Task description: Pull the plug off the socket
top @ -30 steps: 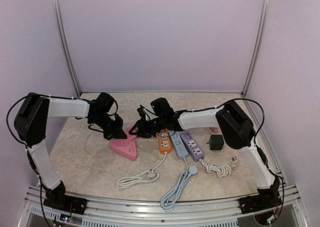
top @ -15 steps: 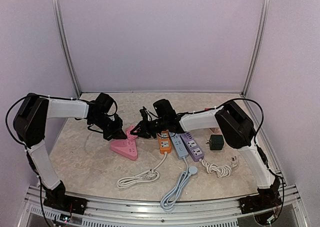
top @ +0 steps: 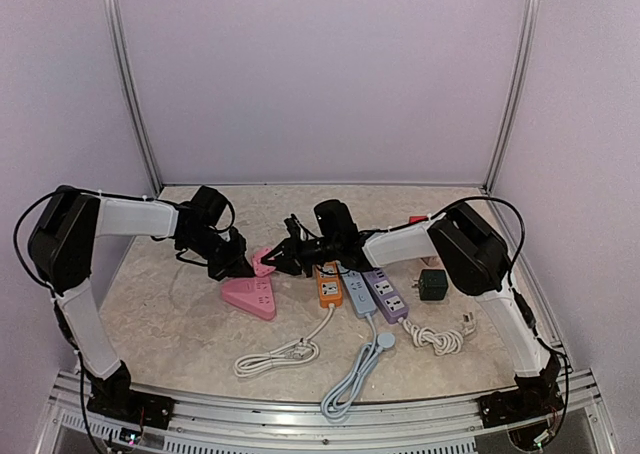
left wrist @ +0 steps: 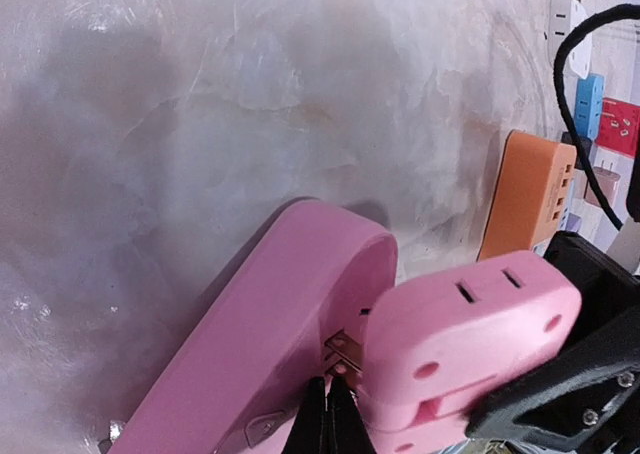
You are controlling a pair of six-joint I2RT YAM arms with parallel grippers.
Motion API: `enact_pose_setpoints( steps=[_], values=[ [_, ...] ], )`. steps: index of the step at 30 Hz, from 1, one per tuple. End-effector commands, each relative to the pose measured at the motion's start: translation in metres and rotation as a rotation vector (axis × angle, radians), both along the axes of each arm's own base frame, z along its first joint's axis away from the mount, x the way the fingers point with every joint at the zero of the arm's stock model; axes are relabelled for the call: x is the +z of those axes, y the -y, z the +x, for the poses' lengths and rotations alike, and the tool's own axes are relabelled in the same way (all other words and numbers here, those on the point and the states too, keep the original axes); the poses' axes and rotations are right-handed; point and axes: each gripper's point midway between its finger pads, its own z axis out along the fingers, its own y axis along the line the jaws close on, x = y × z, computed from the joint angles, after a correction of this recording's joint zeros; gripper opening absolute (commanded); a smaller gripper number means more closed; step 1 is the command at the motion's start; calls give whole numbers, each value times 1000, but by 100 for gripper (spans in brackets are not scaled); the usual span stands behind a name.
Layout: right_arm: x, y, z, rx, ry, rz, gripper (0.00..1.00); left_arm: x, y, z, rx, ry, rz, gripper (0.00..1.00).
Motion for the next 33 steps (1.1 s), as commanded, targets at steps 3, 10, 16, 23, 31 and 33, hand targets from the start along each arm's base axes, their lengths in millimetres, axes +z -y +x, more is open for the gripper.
enact_pose_setpoints(
  steps=[3, 10, 16, 23, 31, 33],
  values=[
    [95, -8, -1, 48, 108, 294, 7, -69, -39, -45, 29, -213, 207, 0],
    [95, -4, -1, 31, 112, 274, 7, -67, -40, -43, 32, -208, 201, 0],
    [94, 6, 4, -5, 147, 216, 7, -61, -38, -40, 28, -190, 191, 0],
    [74, 27, 12, -56, 225, 41, 5, -34, -30, -24, 22, -123, 169, 0],
    [71, 96, 26, -175, 349, -188, 1, 11, -20, 0, 7, -22, 146, 0],
    [75, 117, 29, -210, 377, -238, 1, 22, -18, 5, 2, 2, 139, 0]
  ],
)
